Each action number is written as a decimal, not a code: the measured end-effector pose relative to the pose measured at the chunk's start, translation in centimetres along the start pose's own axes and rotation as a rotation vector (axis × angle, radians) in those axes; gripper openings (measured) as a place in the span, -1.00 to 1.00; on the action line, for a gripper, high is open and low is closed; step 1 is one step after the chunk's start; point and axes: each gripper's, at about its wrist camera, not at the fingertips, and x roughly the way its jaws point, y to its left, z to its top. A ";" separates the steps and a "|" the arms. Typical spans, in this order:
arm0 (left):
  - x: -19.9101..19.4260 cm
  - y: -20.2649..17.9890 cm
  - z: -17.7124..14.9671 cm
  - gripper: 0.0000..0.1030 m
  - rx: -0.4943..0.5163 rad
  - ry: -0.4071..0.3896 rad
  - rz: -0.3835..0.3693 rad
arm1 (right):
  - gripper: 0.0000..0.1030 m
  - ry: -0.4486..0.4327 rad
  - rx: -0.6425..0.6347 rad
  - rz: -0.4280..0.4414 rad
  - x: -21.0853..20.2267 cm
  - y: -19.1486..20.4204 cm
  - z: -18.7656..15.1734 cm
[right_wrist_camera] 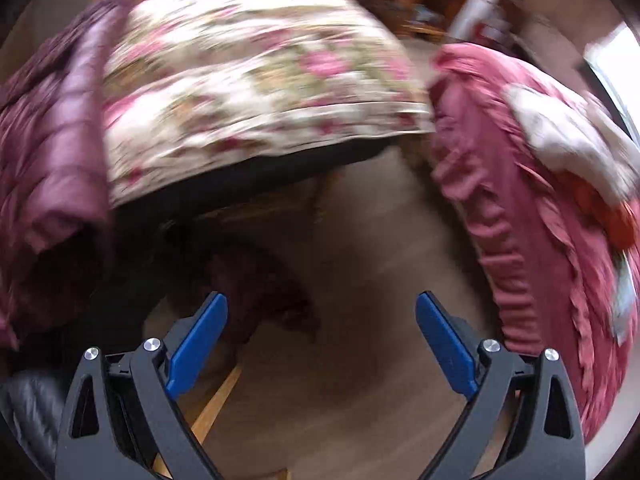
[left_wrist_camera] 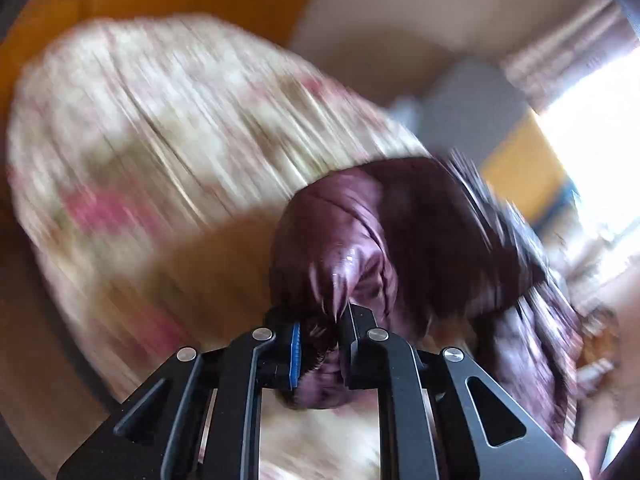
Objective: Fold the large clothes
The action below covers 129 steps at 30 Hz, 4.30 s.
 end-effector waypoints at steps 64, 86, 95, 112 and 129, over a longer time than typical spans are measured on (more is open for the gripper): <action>-1.9 -8.5 -16.1 0.56 0.239 0.423 -0.552 | 0.96 -0.200 0.574 0.750 9.1 4.1 22.8; -8.7 -11.4 -15.7 -0.67 0.492 0.327 -0.689 | -0.44 -0.101 -0.255 0.855 -2.1 15.6 8.5; -4.7 -6.3 -21.8 -0.32 0.438 0.464 -0.454 | -0.29 0.017 -0.109 0.739 5.5 14.6 2.7; -7.5 -14.3 -17.4 0.35 0.456 0.221 -0.483 | 0.66 -0.597 -0.356 -0.105 3.9 17.5 16.5; -2.5 -21.5 -20.2 0.35 0.545 0.342 -0.455 | -0.91 -0.406 0.635 0.300 9.8 -6.9 27.6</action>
